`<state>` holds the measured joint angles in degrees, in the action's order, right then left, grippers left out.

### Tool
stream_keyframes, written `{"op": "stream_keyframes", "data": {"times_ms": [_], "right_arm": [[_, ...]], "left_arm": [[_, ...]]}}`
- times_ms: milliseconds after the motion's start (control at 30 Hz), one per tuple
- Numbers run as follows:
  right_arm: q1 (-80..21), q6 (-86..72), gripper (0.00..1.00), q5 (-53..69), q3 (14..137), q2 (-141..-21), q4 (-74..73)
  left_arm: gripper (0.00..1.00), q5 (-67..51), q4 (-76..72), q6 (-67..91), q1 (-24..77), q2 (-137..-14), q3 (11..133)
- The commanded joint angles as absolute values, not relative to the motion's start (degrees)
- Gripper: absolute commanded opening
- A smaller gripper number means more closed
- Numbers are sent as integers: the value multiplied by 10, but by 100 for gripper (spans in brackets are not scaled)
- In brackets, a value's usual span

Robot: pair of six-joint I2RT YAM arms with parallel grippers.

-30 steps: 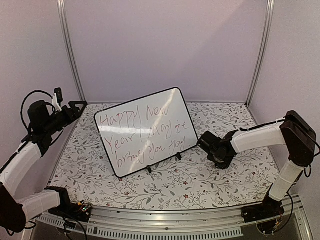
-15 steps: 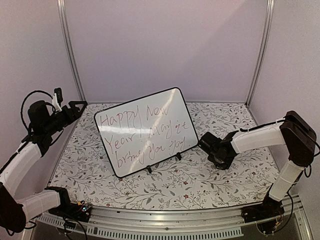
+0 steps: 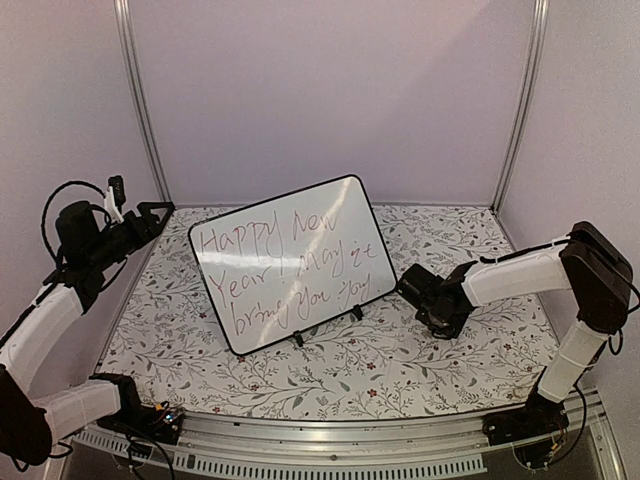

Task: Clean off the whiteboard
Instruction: Pick up the whiteboard eraser from the center of the board, then move the whiteboard to the center of the board.

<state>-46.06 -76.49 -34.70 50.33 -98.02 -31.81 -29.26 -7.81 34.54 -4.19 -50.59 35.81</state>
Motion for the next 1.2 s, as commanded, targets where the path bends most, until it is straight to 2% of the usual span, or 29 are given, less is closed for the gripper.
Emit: {"op": "stream_keyframes", "data": {"times_ms": [0, 67, 233, 433, 600, 833, 1033, 1167], "right_arm": [[-458, -733, 18, -366, 522, -971, -330], [-461, -705, 18, -368, 522, -954, -314], [-465, -523, 21, -332, 520, -866, -215], [-466, -255, 18, -132, 522, -772, -84], [-476, -126, 20, 12, 537, -737, -48], [-489, -32, 20, 124, 545, -719, -5], [-490, 7, 20, 137, 596, -751, 7], [-494, 37, 20, 135, 649, -795, -16]], "left_arm": [[79, -292, -86, 345, -48, -506, 354], [79, -293, -86, 345, -48, -507, 354], [79, -297, -87, 345, -48, -511, 354], [79, -299, -89, 346, -48, -513, 353], [79, -303, -90, 345, -48, -514, 354], [80, -320, -89, 345, -48, -528, 357], [80, -332, -49, 322, -38, -557, 381], [85, -354, -25, 297, -26, -577, 389]]}}
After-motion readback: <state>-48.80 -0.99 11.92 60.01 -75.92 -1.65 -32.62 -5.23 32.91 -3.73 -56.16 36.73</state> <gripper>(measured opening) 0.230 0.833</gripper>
